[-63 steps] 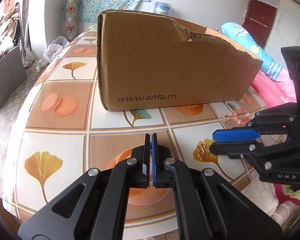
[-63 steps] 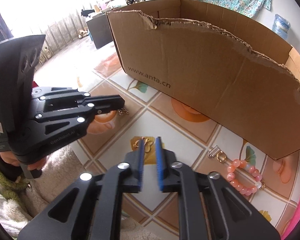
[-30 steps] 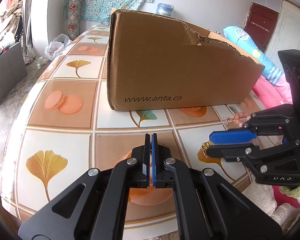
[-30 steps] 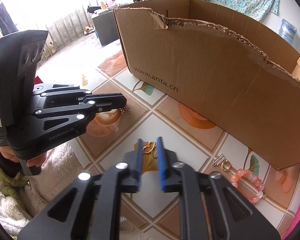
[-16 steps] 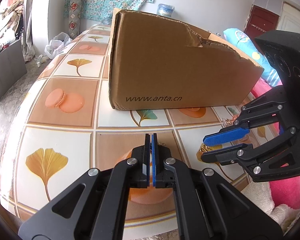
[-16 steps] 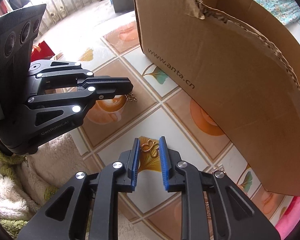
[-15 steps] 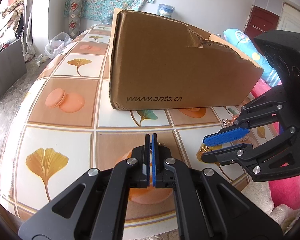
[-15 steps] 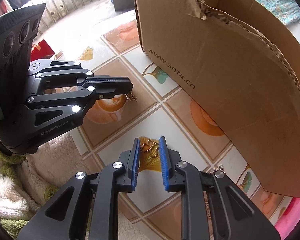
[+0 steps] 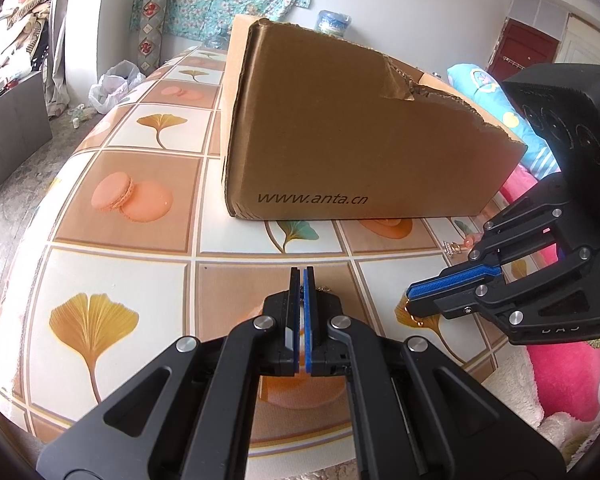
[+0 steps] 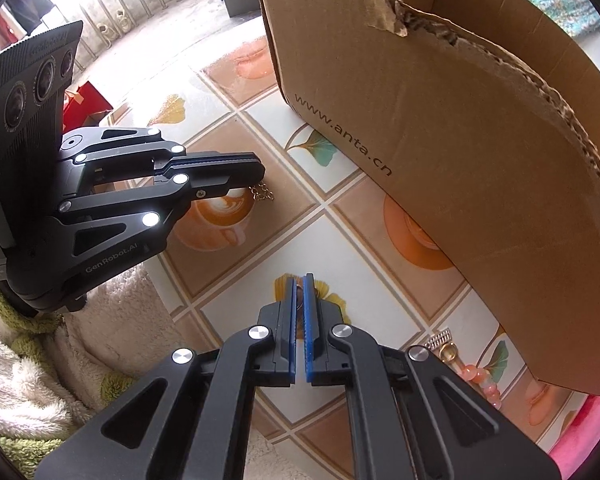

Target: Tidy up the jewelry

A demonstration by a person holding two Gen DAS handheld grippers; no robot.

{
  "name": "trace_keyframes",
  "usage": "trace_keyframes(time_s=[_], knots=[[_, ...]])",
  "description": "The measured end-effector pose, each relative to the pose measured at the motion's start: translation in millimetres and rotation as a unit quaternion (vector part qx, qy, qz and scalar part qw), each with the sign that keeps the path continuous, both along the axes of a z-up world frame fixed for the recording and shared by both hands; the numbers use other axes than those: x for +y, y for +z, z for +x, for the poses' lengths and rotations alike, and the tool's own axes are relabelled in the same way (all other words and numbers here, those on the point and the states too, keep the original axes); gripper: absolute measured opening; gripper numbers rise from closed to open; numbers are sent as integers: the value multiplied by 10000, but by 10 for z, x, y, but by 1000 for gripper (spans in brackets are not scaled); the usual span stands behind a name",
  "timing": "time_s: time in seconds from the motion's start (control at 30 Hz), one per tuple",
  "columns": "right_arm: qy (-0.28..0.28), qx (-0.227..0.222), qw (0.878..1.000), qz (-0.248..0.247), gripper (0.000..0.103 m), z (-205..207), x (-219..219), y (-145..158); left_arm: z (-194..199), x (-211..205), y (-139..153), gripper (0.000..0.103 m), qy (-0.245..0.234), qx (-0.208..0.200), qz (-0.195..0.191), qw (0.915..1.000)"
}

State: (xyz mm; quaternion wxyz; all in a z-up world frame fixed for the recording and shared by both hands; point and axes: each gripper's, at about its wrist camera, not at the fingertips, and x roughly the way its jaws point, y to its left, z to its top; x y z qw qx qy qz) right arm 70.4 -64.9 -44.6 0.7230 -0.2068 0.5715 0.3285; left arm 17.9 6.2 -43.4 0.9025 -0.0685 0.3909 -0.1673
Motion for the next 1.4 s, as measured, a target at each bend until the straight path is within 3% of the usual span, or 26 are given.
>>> trace_keyframes(time_s=[0.13, 0.23, 0.4, 0.6, 0.67, 0.73, 0.87, 1.07, 1.27, 1.4], knots=[[-304, -77, 9991, 296, 3, -31, -132, 109, -7, 13, 29, 3, 11, -9, 11, 10000], [-697, -190, 9953, 645, 4, -24, -319, 225, -39, 45, 69, 36, 104, -84, -41, 9999], [-1274, -308, 9850, 1121, 5, -148, -616, 277, -140, 37, 165, 44, 25, -306, -28, 9995], [-1822, -355, 9733, 1352, 8, -384, -850, 145, -302, -147, 268, 44, -386, -435, -35, 9983], [-1923, -441, 9707, 1374, 23, -463, -899, 104, -360, -247, 278, 44, -553, -454, 73, 9974], [-1984, -554, 9687, 1384, 27, -525, -950, 54, -379, -348, 252, 44, -698, -369, 211, 9967], [-2024, -674, 9657, 1482, 29, -587, -1032, -60, -360, -562, 185, 42, -912, -190, 508, 9944], [-2214, -656, 9501, 2099, 29, -637, -1209, -95, -254, -754, 99, 28, -1087, 135, 927, 9896], [-2374, -558, 9358, 2547, 29, -673, -1357, -110, -176, -905, 79, 27, -1132, 263, 1188, 9861], [-2371, -550, 9315, 2704, 29, -711, -1410, -108, -169, -1038, 83, 26, -1107, 320, 1634, 9798]])
